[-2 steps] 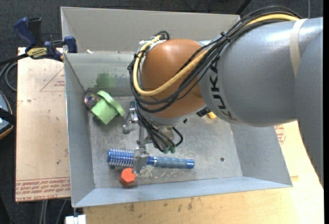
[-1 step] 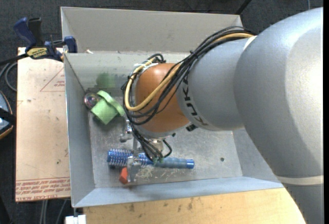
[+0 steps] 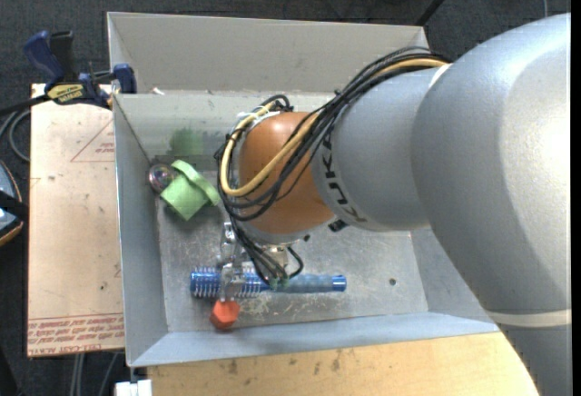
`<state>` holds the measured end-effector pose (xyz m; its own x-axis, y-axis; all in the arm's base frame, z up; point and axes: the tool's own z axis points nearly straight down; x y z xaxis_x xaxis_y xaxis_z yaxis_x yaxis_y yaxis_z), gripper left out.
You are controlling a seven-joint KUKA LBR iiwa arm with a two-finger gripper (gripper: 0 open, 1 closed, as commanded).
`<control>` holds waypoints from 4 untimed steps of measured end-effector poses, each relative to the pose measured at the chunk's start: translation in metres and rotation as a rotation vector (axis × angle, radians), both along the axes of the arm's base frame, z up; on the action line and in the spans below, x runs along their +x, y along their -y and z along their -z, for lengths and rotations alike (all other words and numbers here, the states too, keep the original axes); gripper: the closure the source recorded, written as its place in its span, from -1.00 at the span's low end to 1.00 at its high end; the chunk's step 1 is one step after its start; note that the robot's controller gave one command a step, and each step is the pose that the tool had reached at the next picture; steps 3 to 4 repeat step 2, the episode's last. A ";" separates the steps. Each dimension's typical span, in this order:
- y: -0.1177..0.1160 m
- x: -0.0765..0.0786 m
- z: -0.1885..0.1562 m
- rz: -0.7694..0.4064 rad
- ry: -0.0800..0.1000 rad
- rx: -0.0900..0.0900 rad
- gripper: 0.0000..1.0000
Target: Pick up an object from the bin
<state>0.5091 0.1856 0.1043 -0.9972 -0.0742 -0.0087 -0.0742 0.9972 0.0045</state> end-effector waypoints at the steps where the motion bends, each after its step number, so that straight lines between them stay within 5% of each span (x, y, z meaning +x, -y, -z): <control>1: -0.001 0.001 0.004 0.101 0.002 0.002 1.00; 2: -0.020 0.014 -0.105 0.099 0.001 0.001 1.00; 4: -0.020 0.014 -0.105 0.099 0.001 0.001 1.00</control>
Offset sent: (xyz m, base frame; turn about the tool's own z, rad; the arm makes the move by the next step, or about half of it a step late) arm 0.0015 0.0002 -0.0343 0.2215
